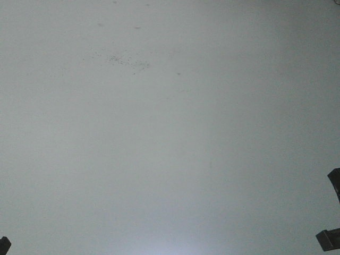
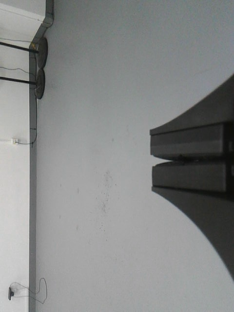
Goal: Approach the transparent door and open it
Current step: 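Turn the base toward the wooden platform and glass door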
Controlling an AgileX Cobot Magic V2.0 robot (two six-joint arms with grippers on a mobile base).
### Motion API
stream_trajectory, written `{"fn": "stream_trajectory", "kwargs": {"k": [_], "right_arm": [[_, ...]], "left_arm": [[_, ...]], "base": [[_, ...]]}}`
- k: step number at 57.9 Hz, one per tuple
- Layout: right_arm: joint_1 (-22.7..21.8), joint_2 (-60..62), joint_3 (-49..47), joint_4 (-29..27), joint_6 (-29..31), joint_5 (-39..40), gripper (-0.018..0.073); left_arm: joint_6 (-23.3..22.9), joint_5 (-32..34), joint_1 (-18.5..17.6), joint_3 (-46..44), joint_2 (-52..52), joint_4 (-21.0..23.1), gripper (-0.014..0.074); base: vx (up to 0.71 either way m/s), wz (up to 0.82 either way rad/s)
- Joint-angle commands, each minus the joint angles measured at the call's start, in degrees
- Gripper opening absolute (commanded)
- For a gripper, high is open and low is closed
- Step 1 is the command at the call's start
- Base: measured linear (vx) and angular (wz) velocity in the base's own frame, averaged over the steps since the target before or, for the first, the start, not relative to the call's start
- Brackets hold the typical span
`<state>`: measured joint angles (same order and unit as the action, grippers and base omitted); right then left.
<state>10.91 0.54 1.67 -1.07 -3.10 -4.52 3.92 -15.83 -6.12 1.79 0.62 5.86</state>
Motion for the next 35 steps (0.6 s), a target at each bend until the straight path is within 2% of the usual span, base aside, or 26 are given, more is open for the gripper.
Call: {"fn": "stream_trajectory", "kwargs": {"k": [1,35], "right_arm": [[-0.22,0.93,0.26,0.05,0.52,4.52,-0.0003],[-0.22,0.93,0.26,0.05,0.52,4.52,-0.0003]], "left_arm": [[-0.27,4.47,-0.25,0.42,0.84,0.46,0.0003],[-0.27,4.47,-0.25,0.42,0.84,0.46,0.0003]], "base": [[0.42,0.11],[0.44,0.1]]}}
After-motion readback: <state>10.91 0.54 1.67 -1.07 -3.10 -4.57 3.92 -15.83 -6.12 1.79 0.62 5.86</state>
